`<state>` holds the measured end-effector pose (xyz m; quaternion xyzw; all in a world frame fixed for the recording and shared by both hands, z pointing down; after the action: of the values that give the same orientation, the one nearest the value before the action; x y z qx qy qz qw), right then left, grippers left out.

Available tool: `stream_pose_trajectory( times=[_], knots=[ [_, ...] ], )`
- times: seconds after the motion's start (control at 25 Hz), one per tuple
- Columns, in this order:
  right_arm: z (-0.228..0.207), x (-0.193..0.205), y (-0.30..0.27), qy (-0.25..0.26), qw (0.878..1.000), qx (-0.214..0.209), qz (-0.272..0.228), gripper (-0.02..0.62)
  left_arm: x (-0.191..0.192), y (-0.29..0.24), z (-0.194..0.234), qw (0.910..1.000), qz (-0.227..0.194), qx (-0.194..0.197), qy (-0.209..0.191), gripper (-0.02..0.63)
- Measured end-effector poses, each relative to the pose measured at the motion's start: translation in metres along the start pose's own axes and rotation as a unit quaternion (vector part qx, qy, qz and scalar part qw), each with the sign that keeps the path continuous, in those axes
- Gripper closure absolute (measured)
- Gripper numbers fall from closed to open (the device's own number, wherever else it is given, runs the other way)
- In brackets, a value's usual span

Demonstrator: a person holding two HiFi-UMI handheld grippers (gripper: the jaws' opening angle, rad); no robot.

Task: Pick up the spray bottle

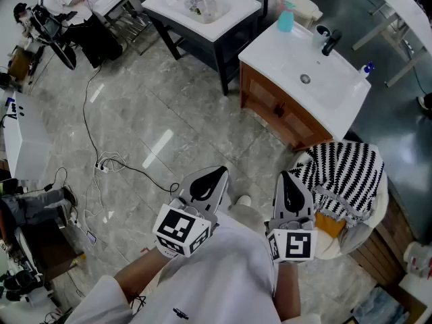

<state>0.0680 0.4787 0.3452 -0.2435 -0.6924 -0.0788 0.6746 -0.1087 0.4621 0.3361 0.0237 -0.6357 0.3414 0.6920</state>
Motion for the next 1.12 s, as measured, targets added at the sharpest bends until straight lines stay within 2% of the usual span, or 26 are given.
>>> stream_pose_trajectory(
  times=[0.2,0.36,0.64,0.96,1.12],
  knots=[
    [0.022,0.009,0.04,-0.048,0.999,0.015,0.002,0.591,0.018,0.018,-0.02,0.999,0.018,0.03,-0.027,0.601],
    [0.036,0.01,0.06,-0.043,0.998,0.033,0.006,0.591,0.018,0.04,-0.024,0.9984,0.004,0.042,-0.037,0.6],
    [0.066,-0.003,0.058,-0.014,0.999,0.036,-0.007,0.591,0.016,0.064,-0.003,0.9986,-0.017,0.039,-0.031,0.6],
    [0.091,0.002,0.04,-0.031,0.998,0.049,-0.015,0.589,0.012,0.083,0.033,0.9976,-0.04,0.038,-0.04,0.601],
    [0.104,-0.001,0.018,-0.026,0.998,0.052,-0.02,0.589,0.006,0.094,0.066,0.9973,-0.054,0.023,-0.044,0.6]
  ],
)
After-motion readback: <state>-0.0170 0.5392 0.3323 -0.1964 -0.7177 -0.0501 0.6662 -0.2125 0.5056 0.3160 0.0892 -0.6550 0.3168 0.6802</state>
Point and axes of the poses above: the fingertips, and each gripper's own axes: y backward along the fingers, z to its left, x out of its underside, the point moved 5 cm from there along y, backward along the fingers, and after that the axes turned 8 degrees about -x, right-handed, at the moved point
